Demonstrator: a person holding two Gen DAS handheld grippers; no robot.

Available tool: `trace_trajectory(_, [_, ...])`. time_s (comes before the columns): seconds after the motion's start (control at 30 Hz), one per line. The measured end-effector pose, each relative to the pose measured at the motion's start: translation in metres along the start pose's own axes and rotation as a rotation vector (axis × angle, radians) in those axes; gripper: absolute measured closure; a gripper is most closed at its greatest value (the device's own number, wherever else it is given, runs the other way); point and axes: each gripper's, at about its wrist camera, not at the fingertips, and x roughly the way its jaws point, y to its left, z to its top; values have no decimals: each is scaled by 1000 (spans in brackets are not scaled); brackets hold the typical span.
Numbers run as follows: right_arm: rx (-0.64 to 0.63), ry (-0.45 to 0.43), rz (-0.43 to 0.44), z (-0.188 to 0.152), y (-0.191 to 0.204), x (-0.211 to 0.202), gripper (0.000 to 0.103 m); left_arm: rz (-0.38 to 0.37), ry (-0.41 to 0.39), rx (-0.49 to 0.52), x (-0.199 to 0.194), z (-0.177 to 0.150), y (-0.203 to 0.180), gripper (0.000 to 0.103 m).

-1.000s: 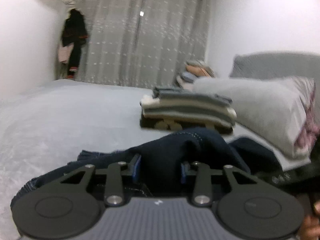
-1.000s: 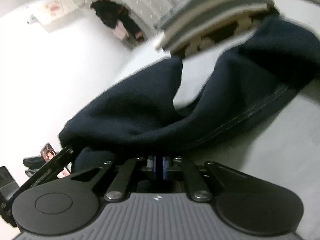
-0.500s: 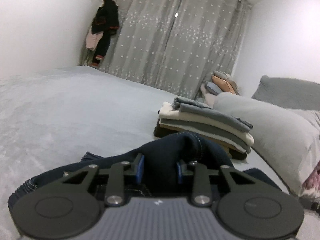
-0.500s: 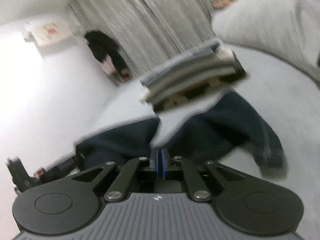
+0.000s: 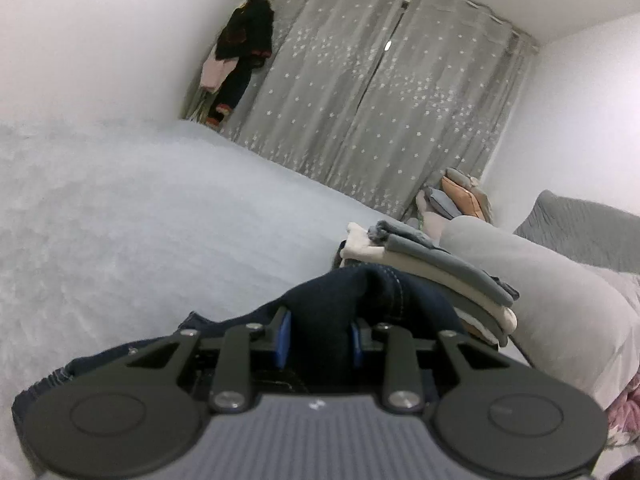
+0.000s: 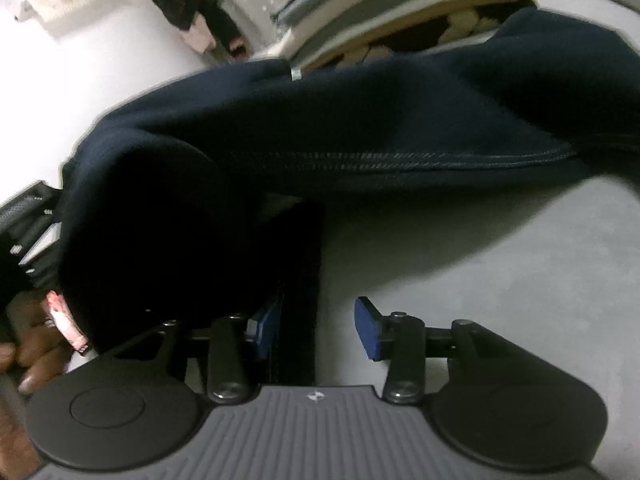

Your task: Fold clothes

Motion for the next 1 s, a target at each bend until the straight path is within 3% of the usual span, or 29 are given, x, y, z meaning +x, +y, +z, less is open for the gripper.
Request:
trace_trajectory(0.23, [-17, -14, 6, 14, 12, 41, 51, 0, 44, -109, 16, 7, 24, 75])
trace_trajectory(0.37, [-90, -11, -32, 15, 28, 56, 80, 11, 58, -141, 24, 8, 30, 76])
trace_trajectory(0.47, [-59, -25, 1, 14, 24, 48, 88, 16, 62, -156, 27, 9, 32, 76])
trace_trajectory(0.57, [-40, -49, 10, 13, 18, 31, 91, 21, 63, -156, 27, 8, 30, 76])
trace_trajectory(0.83, [0, -192, -131, 17, -15, -48, 93, 23, 79, -133, 24, 5, 24, 76])
trace_trajectory(1.0, [19, -271, -224, 29, -42, -96, 94, 15, 129, -80, 25, 0, 15, 76])
